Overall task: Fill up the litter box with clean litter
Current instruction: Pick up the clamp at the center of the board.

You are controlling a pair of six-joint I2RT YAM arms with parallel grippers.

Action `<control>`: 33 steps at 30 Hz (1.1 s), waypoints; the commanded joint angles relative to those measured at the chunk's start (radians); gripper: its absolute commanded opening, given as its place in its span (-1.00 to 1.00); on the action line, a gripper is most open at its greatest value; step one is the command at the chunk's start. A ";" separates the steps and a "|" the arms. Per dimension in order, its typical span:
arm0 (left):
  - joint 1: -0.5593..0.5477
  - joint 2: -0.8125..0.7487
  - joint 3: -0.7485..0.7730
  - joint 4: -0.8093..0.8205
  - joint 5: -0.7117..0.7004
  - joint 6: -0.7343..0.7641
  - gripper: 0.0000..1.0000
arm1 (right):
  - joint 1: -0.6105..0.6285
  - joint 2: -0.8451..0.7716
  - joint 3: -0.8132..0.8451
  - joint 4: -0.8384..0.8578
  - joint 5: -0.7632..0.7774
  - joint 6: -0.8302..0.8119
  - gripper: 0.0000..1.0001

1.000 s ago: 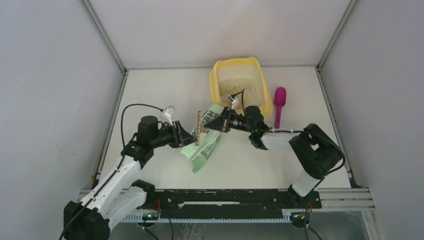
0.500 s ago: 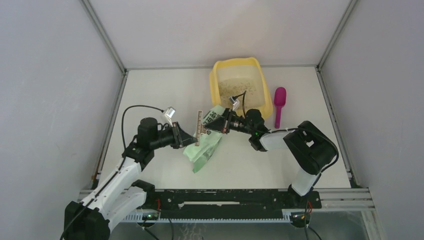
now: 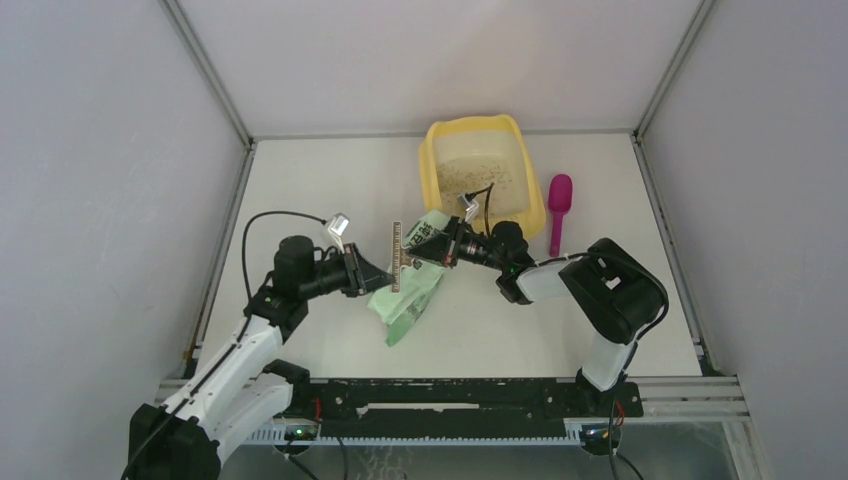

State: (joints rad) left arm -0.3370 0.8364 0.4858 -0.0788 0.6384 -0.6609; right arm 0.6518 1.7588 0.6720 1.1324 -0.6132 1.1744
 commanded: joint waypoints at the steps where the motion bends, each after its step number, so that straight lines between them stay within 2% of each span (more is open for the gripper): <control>1: 0.000 -0.032 -0.012 0.129 0.085 -0.046 -0.52 | 0.020 0.030 0.004 0.136 0.022 0.050 -1.00; 4: 0.000 -0.045 -0.016 0.148 0.097 -0.066 -0.34 | 0.025 0.057 0.005 0.181 0.031 0.072 -1.00; 8: 0.000 -0.048 -0.032 0.200 0.130 -0.102 -0.22 | 0.041 0.099 0.004 0.285 0.052 0.111 -1.00; 15: -0.002 -0.036 -0.070 0.252 0.142 -0.127 -0.21 | 0.053 0.125 0.005 0.365 0.090 0.134 -1.00; 20: -0.003 -0.030 -0.068 0.220 0.104 -0.099 -0.25 | 0.063 0.112 0.004 0.373 0.094 0.129 -1.00; 24: -0.010 -0.028 -0.067 0.218 0.090 -0.097 -0.36 | 0.069 0.107 0.007 0.377 0.095 0.132 -1.00; 29: -0.016 -0.024 -0.062 0.223 0.087 -0.099 -0.73 | 0.083 0.113 0.009 0.382 0.099 0.136 -1.00; 33: -0.019 -0.017 -0.062 0.224 0.087 -0.100 -0.83 | 0.089 0.115 0.014 0.382 0.098 0.137 -1.00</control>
State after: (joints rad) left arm -0.3420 0.8227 0.4206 0.0586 0.6991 -0.7605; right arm 0.7132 1.8820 0.6720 1.4273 -0.5201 1.2964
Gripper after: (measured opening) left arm 0.149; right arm 0.007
